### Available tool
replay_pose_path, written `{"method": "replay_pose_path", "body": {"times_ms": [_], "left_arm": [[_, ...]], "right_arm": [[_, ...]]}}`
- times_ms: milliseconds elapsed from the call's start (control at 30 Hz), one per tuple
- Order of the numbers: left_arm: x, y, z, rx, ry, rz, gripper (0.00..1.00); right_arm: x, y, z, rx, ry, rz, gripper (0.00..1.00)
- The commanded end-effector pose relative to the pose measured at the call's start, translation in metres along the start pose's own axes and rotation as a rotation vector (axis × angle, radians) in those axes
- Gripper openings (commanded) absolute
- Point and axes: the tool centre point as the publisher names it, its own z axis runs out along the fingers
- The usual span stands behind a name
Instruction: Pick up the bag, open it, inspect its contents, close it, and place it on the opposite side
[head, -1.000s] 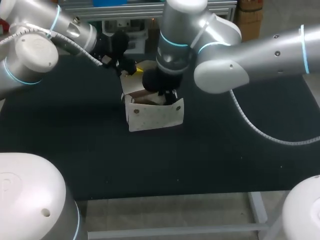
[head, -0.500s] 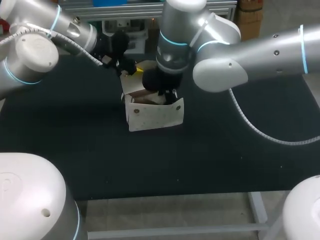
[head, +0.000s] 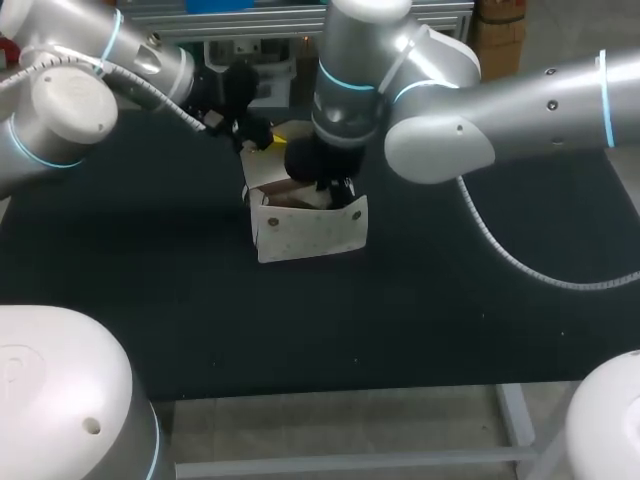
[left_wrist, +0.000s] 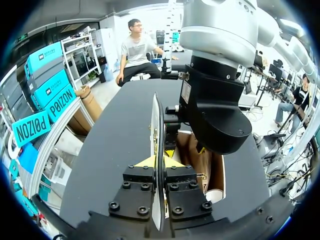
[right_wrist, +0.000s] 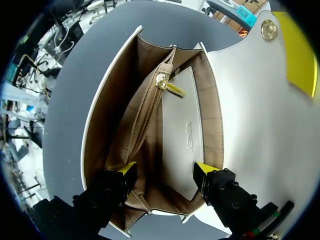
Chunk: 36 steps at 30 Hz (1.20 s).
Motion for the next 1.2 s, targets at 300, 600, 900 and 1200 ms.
{"method": "replay_pose_path", "body": {"times_ms": [300,600,900,1200], "left_arm": [[-0.001,0.0,0.0,0.004,0.006,0.001,0.0],[0.0,0.0,0.0,0.004,0.01,0.004,0.0],[0.0,0.0,0.002,-0.002,0.017,0.007,0.0],[-0.001,0.0,0.003,-0.005,0.02,-0.005,0.0]], "right_arm": [[-0.003,-0.003,0.003,-0.002,-0.018,0.007,0.59],[-0.008,-0.006,-0.018,0.0,-0.097,0.023,0.0],[-0.011,-0.007,-0.04,-0.008,-0.23,0.041,0.0],[-0.01,-0.009,-0.073,0.002,-0.397,0.051,0.0]]}}
